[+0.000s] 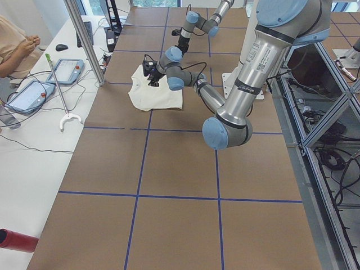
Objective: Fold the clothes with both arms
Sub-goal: 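Open both grippers and draw them back from the folded shirt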
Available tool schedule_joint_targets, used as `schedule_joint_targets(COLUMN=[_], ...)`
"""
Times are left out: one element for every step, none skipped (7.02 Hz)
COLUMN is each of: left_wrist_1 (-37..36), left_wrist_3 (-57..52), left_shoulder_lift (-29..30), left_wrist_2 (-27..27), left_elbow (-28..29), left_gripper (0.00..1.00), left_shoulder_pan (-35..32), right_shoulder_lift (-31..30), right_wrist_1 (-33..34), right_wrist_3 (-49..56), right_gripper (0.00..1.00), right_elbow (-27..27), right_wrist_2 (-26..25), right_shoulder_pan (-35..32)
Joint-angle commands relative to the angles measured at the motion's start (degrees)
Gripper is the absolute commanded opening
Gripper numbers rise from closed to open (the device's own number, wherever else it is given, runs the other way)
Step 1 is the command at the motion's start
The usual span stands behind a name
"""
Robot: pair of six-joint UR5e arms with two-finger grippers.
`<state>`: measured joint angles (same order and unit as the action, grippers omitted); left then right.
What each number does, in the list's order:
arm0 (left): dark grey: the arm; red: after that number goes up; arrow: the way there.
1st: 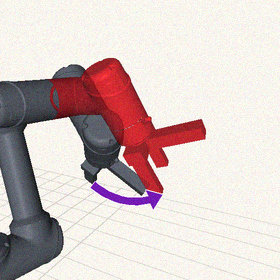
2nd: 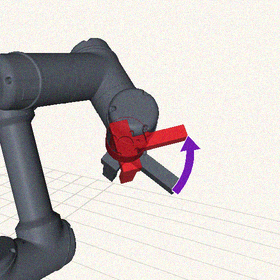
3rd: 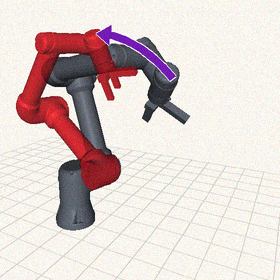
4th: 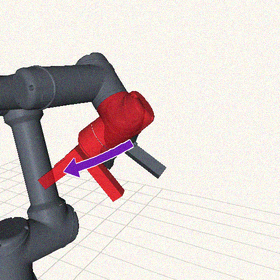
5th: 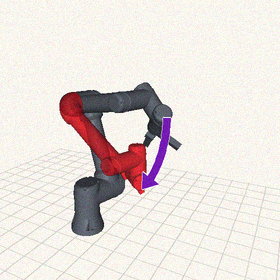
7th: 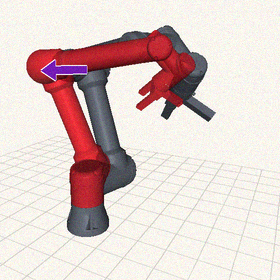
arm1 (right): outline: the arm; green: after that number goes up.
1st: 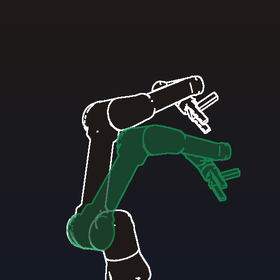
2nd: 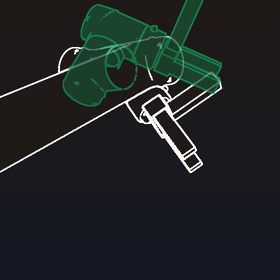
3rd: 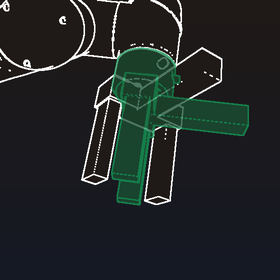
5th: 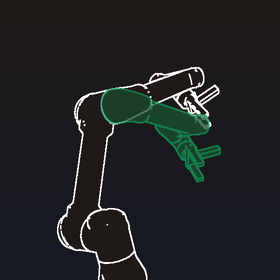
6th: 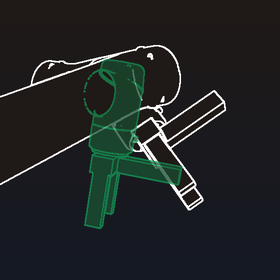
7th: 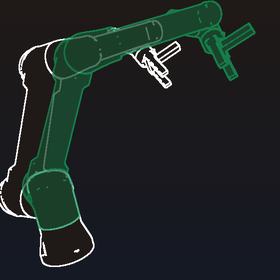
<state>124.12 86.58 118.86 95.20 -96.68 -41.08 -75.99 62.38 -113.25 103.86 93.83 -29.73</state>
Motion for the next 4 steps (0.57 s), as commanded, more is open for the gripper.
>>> schedule_joint_targets(left_wrist_1=[-0.02, -0.02, -0.02, -0.11], left_wrist_3=[0.08, 0.08, 0.08, 0.08], left_shoulder_lift=[-0.03, 0.06, 0.06, 0.06], left_wrist_2=[-0.10, -0.10, -0.10, -0.10], left_elbow=[-0.26, -0.26, -0.26, -0.26], left_gripper=[0.40, 0.40, 0.40, 0.40], left_shoulder_pan=[0.03, 0.03, 0.03, 0.03], right_shoulder_lift=[-0.38, 0.49, 0.41, 0.58], right_wrist_1=[0.02, 0.02, 0.02, 0.02], right_wrist_3=[-1.44, -2.32, -2.33, -2.24], right_gripper=[1.00, 0.97, 0.81, 0.81], right_elbow=[-1.81, -2.52, -2.61, -2.96], right_wrist_2=[-1.10, -1.19, -1.19, -1.19], right_shoulder_pan=[0.64, 1.07, 0.99, 1.07])
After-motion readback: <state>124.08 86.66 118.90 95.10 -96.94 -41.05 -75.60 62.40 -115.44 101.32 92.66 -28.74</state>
